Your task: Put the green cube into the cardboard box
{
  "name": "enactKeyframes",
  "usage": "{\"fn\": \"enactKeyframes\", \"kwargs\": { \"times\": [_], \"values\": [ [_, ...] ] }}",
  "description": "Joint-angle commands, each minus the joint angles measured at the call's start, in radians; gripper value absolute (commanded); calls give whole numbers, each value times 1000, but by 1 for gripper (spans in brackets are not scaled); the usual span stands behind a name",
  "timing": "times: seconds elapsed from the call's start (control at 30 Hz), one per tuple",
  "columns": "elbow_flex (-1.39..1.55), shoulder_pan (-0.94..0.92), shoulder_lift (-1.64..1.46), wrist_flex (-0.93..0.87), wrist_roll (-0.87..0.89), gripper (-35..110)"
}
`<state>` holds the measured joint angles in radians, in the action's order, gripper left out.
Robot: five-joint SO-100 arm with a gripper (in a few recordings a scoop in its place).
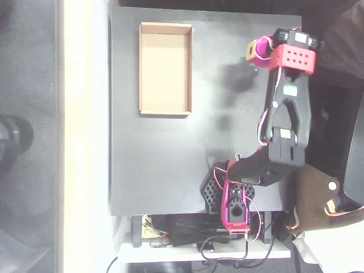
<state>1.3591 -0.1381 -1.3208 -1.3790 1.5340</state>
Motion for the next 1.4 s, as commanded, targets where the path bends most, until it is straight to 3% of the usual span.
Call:
{"fn": "enactKeyframes", "kwargs": {
  "times": [0.0, 0.23, 0.6, 1.07, 1.37],
  "values": [
    [-14, 5, -179, -14, 6, 3],
    [-14, 26, -371, -14, 6, 3],
    [-51, 278, -538, -12, 6, 3],
    [-64, 669, -538, -12, 6, 3],
    [-60, 799, -443, -12, 6, 3]
  ]
}}
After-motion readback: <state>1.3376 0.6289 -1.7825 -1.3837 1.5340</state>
